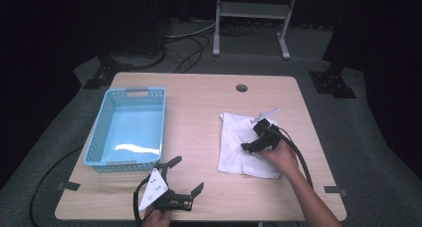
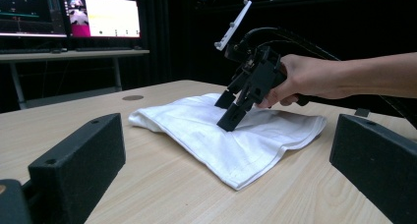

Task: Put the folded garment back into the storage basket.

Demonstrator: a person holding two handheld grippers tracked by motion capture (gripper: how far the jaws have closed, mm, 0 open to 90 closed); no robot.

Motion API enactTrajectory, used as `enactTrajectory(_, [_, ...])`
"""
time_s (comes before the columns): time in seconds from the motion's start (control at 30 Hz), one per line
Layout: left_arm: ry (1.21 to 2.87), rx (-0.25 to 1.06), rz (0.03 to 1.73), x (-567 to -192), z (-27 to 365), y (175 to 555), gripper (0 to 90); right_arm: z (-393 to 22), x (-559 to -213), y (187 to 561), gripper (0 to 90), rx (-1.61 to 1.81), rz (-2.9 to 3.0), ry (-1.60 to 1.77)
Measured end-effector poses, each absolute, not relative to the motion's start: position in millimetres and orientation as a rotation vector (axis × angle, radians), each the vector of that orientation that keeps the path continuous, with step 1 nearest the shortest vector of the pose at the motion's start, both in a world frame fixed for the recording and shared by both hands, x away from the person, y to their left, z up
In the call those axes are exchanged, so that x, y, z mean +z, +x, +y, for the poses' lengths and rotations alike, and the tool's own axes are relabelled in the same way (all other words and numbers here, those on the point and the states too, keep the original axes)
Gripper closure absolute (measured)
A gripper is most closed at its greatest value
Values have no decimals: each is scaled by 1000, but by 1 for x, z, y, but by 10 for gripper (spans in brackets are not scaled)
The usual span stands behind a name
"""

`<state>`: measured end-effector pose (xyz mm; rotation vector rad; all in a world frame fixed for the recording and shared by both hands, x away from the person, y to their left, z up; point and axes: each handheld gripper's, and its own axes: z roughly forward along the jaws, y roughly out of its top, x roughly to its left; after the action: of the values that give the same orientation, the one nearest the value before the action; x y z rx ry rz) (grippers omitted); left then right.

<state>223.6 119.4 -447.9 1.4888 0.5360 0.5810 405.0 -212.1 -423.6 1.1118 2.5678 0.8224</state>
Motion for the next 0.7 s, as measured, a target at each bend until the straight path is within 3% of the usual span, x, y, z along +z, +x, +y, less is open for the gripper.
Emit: enactTrajectory(0.7, [1489,581,536,-448,119,224,0,-208,-420,401,420,842,2576,1093])
